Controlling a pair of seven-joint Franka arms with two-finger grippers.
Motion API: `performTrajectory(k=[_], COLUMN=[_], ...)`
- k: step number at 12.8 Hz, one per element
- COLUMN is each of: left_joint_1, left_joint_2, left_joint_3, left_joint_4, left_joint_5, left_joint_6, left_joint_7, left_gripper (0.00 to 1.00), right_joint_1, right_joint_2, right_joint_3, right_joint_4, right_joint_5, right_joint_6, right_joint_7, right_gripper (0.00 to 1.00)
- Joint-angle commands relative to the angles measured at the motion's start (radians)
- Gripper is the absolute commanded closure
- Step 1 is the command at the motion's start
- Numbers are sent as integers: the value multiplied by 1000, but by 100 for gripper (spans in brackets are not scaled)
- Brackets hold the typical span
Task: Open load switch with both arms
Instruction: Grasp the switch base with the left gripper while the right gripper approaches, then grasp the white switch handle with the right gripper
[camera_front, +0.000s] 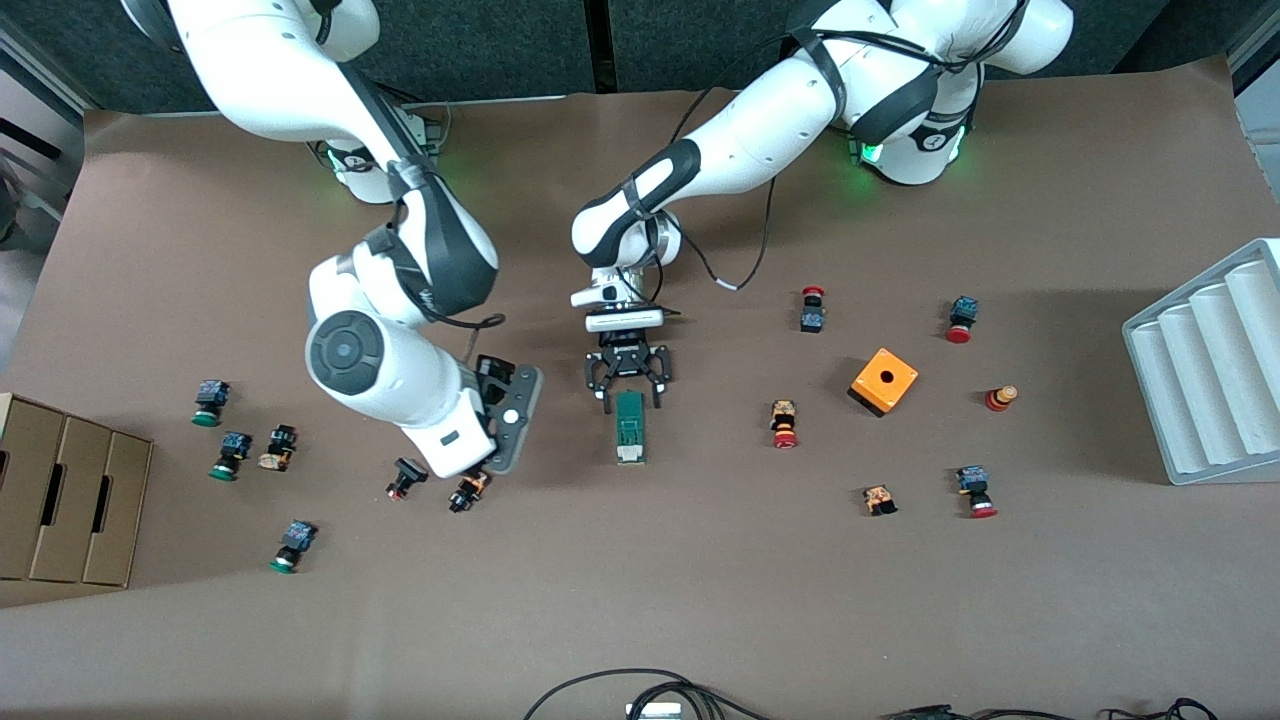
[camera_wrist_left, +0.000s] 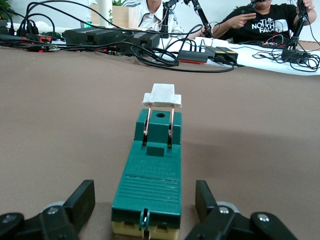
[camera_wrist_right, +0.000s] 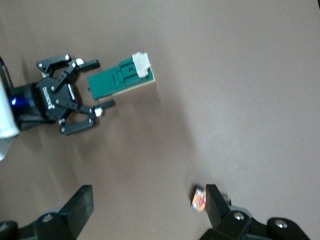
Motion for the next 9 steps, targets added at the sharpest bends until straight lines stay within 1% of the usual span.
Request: performTrajectory(k=[1, 4, 6, 9], left_joint_1=[-23, -24, -35, -41], left_joint_2=[21, 22, 22, 27], left_joint_3=[11, 11, 11, 12], left_joint_4=[35, 47, 47, 42], left_joint_5=[2, -2, 6, 9], left_joint_6=[-21, -21, -21, -43], left_joint_7=[-21, -13, -13, -22], left_gripper=[11, 12, 14, 14], right_joint_1=[32, 69, 70, 81], right_joint_2=[86, 109, 137, 169], right_joint_3=[-13, -17, -10, -5], right_joint_4=[88, 91, 92, 92], right_joint_5=[26, 23, 26, 29], right_joint_6=[50, 94, 143, 209], right_joint_7=[-17, -30, -52, -58], right_gripper=[0, 0, 0, 0])
